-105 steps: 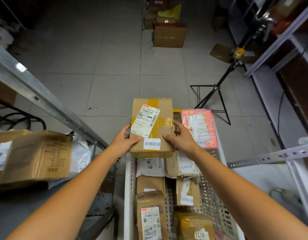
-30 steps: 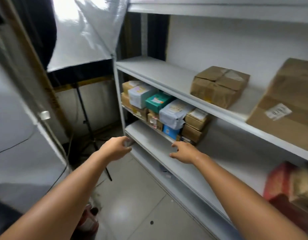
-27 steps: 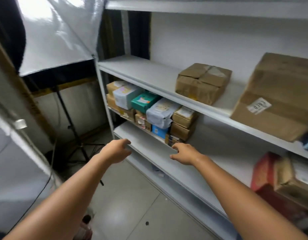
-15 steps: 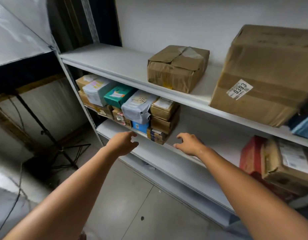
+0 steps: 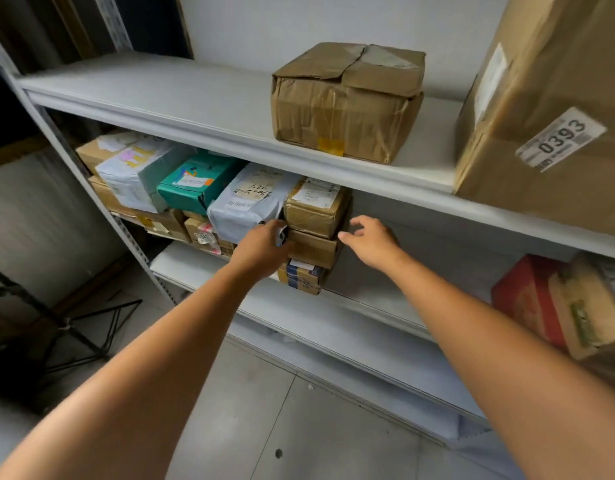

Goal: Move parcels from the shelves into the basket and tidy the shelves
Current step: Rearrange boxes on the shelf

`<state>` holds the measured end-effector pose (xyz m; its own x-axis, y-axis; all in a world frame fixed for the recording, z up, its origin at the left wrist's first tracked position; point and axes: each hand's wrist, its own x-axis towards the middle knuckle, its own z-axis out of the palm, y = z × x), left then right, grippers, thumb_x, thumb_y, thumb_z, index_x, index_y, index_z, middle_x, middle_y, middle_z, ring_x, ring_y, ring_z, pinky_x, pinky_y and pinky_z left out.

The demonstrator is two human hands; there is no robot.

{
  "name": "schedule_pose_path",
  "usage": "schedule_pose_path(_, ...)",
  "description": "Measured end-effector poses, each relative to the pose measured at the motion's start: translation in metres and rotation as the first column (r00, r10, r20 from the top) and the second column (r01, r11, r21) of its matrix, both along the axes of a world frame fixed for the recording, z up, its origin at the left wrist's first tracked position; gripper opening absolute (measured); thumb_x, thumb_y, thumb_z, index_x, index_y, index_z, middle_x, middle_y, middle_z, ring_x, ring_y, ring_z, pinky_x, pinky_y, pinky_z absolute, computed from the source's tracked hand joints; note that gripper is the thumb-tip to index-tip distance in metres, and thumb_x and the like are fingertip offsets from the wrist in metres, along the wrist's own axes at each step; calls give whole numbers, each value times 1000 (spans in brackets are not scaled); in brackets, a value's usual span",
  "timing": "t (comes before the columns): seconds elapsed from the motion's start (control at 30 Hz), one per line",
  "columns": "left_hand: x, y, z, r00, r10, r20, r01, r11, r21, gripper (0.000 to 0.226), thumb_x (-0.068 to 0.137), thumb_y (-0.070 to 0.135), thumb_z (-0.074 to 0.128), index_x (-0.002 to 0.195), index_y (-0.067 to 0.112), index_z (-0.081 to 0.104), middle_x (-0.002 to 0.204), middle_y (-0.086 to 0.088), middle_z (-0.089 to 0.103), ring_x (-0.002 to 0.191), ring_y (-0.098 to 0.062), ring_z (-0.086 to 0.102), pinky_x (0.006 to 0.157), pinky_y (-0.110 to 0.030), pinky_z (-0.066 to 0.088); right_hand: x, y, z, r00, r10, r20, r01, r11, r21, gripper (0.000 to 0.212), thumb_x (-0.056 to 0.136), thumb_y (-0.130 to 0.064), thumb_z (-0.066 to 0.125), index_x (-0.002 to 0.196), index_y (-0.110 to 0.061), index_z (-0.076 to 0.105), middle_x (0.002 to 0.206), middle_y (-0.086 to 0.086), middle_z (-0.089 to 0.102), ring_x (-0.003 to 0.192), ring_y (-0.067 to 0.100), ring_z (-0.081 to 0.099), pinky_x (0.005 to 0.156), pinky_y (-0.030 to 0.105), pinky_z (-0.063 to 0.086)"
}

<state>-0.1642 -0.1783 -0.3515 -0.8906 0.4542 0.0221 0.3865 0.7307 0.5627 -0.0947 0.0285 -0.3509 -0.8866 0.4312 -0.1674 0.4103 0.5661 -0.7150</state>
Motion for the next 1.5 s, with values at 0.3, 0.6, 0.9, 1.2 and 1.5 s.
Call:
schedule_pose_path(0.3,-39,22,-10,998,40,55,-53,962,268,58,94,22,63,146,17,38,137,-8,53,117,-18,53,87,-20,44,-47,-9,-5,952,-238,-193,166,931,-325,51,93,-49,58,135,-21,54,132,2,59,116,24,57,97,44,52)
schedule_pose_path(0.6,-48,25,-20,983,-28,180,-47,915,400,48,93,18,65,137,17,44,121,-3,62,109,-17,60,72,-14,47,-55,-15,-6,913,-372,-167,207,775,-597,47,95,-36,62,139,-22,52,130,0,54,110,21,55,93,46,56)
schedule_pose_path(0.9,-13,15,-7,968,-17,250,-87,912,402,50,97,31,59,142,16,44,117,-7,65,103,-20,64,80,-29,54,-16,-20,1,940,-312,-136,164,766,-621,55,95,-25,63,146,-23,42,125,-1,51,108,19,54,93,44,55)
schedule_pose_path(1.2,53,-9,15,949,68,309,-203,879,431,44,94,34,63,132,19,47,108,-1,61,91,-9,61,59,-13,44,40,-35,15,983,-130,-126,31,807,-589,64,88,-19,69,146,-23,42,129,6,59,108,22,62,74,34,60)
schedule_pose_path(1.5,85,-37,38,892,122,436,-369,754,544,57,82,13,77,130,23,49,114,-3,61,106,-24,64,88,-44,58,66,-56,49,982,18,-187,-101,890,-446,50,86,-15,73,129,-27,51,128,7,60,107,20,62,88,41,58)
